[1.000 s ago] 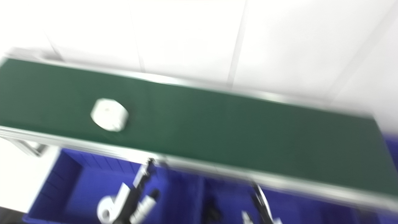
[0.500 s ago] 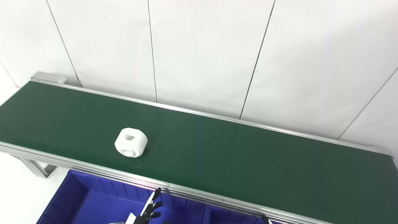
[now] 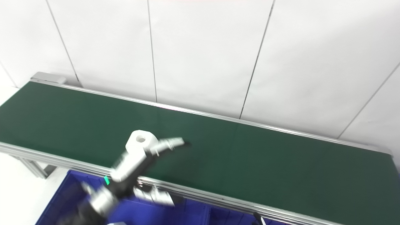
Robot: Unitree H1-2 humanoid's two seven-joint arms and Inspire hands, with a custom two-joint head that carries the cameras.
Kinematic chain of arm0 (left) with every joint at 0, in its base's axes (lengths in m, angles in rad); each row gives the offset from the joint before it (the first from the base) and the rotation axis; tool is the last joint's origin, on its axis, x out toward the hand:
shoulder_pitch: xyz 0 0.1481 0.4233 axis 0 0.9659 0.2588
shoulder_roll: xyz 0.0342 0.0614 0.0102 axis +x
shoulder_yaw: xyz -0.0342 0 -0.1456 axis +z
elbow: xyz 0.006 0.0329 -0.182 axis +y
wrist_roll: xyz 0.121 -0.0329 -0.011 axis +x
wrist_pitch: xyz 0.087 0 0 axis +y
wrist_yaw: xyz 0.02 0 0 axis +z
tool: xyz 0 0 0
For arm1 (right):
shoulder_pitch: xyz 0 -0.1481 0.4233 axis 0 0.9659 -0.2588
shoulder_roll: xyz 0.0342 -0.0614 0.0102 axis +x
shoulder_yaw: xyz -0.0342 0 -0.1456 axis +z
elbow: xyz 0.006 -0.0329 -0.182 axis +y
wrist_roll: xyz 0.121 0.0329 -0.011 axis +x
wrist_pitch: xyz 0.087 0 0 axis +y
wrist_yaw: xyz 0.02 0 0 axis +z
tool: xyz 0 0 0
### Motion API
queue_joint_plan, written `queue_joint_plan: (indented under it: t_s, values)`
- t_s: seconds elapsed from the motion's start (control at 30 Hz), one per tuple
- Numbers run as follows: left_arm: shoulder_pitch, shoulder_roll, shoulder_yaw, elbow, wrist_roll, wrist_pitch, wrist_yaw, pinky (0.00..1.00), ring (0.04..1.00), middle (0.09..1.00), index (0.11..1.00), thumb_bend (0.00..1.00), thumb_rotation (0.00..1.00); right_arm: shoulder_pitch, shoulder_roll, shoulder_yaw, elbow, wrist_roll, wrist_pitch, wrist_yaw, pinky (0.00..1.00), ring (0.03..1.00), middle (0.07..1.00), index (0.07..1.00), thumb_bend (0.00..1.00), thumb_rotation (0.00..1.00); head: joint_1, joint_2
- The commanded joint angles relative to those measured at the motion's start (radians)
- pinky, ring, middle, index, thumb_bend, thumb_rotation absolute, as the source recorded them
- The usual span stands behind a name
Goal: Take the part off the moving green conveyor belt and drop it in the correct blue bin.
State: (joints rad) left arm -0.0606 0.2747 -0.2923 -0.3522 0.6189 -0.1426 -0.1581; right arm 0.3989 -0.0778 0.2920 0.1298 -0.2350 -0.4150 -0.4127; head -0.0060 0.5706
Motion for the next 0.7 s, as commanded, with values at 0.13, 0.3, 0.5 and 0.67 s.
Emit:
queue_joint_plan:
  t_s: [0.13, 0.3, 0.5, 0.67]
  values:
    - [-0.161, 0.056, -0.033, 0.106, 0.115, -0.047, -0.065, 0.85, 0.858, 0.857, 0.835, 1.0, 0.39, -0.005, 0.015, 0.011, -0.046, -0.019, -0.054, -0.018, 0.89, 0.881, 0.927, 0.899, 0.68, 1.0, -0.012, 0.008]
    - [-0.286, 0.075, -0.071, 0.321, 0.2, -0.096, -0.038, 0.92, 0.886, 0.861, 0.83, 1.0, 0.38, -0.007, 0.022, 0.018, -0.051, 0.007, -0.054, -0.01, 0.87, 0.88, 0.924, 0.9, 0.68, 0.98, -0.02, 0.013]
    - [-0.361, 0.076, -0.11, 0.504, 0.257, -0.102, -0.012, 0.92, 0.896, 0.872, 0.847, 0.99, 0.4, -0.005, 0.031, 0.022, -0.058, 0.006, -0.055, -0.01, 0.87, 0.875, 0.917, 0.899, 0.69, 0.97, -0.028, 0.018]
    - [-0.396, 0.08, -0.133, 0.641, 0.277, -0.103, 0.023, 0.91, 0.895, 0.872, 0.846, 0.98, 0.39, 0.002, 0.039, 0.016, -0.065, 0.009, -0.055, -0.001, 0.87, 0.87, 0.911, 0.898, 0.69, 0.95, -0.035, 0.021]
